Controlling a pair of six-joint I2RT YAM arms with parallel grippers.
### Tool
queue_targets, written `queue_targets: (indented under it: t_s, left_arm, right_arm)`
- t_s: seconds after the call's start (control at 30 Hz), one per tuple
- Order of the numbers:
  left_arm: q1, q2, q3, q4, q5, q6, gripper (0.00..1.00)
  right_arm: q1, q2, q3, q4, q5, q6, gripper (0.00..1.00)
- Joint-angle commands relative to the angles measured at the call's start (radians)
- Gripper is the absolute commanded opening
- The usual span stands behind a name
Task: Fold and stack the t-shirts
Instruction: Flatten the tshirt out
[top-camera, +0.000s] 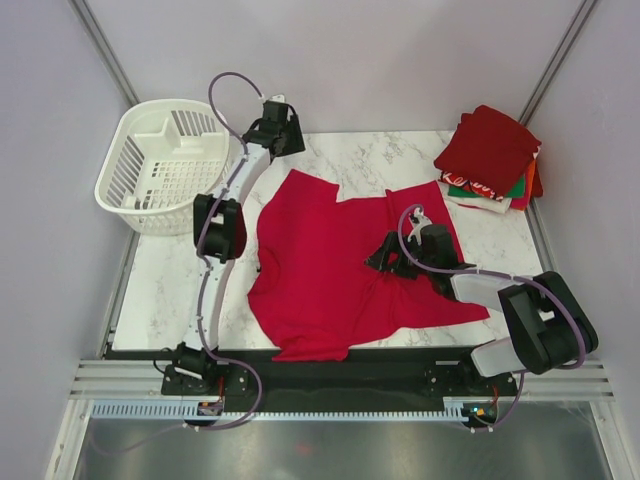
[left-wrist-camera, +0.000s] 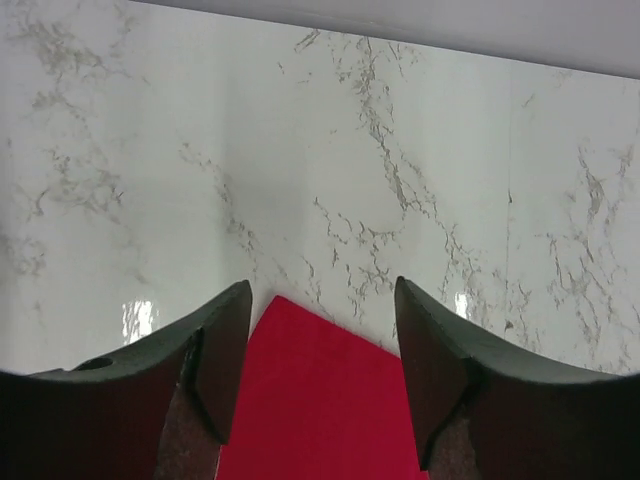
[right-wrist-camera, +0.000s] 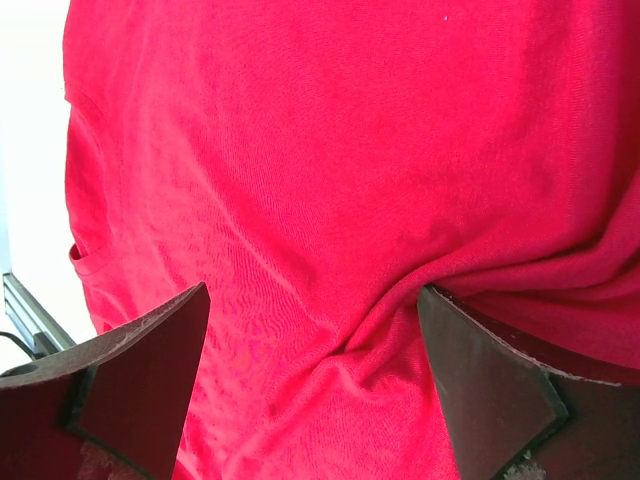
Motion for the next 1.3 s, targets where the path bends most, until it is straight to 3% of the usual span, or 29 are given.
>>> queue_targets:
  t_s: [0.0, 0.1, 0.13, 0.23, 0.3, 0.43, 0.57, 0.7, 0.93, 1.27]
  left_arm:
    - [-0.028, -0.264, -0.163, 0.054, 0.041, 0.042, 0.67]
    - [-0.042, -0.393, -0.393, 0.054, 0.050, 0.045, 0.66]
    - [-0.044, -0.470, -0.449, 0.048, 0.058, 0.044, 0.64]
    - [-0.048, -0.588, -0.657, 0.048, 0.082, 0.024, 0.61]
    - [-0.054, -0.630, -0.788, 0.048, 0.089, 0.007, 0.60]
    - [-0.077, -0.687, -0.943, 0.046, 0.112, -0.011, 0.56]
    - [-0.102, -0.696, -1.044, 0.043, 0.096, -0.041, 0.56]
    - [-0.105, -0.664, -1.060, 0.043, 0.096, -0.042, 0.56]
    - [-0.105, -0.518, -0.962, 0.034, 0.031, -0.039, 0.55]
    - [-0.010, -0.219, -0.505, -0.170, -0.109, 0.071, 0.52]
  right_arm:
    - [0.014, 0.003, 0.030, -0.128, -0.014, -0.034, 0.93]
    - [0.031, -0.092, 0.110, -0.256, 0.033, -0.074, 0.93]
    - [0.031, -0.128, 0.139, -0.376, 0.065, -0.086, 0.94]
    - [0.031, -0.252, 0.254, -0.570, 0.264, -0.131, 0.98]
    - [0.023, -0.246, 0.332, -0.635, 0.393, -0.147, 0.98]
    - [-0.021, -0.095, 0.469, -0.678, 0.414, -0.151, 0.98]
    - [-0.052, 0.162, 0.601, -0.667, 0.469, -0.180, 0.92]
    - [-0.095, 0.315, 0.761, -0.676, 0.519, -0.190, 0.87]
    - [-0.156, 0.505, 0.912, -0.678, 0.503, -0.195, 0.88]
    - [-0.173, 0.739, 1.084, -0.684, 0.381, -0.174, 0.89]
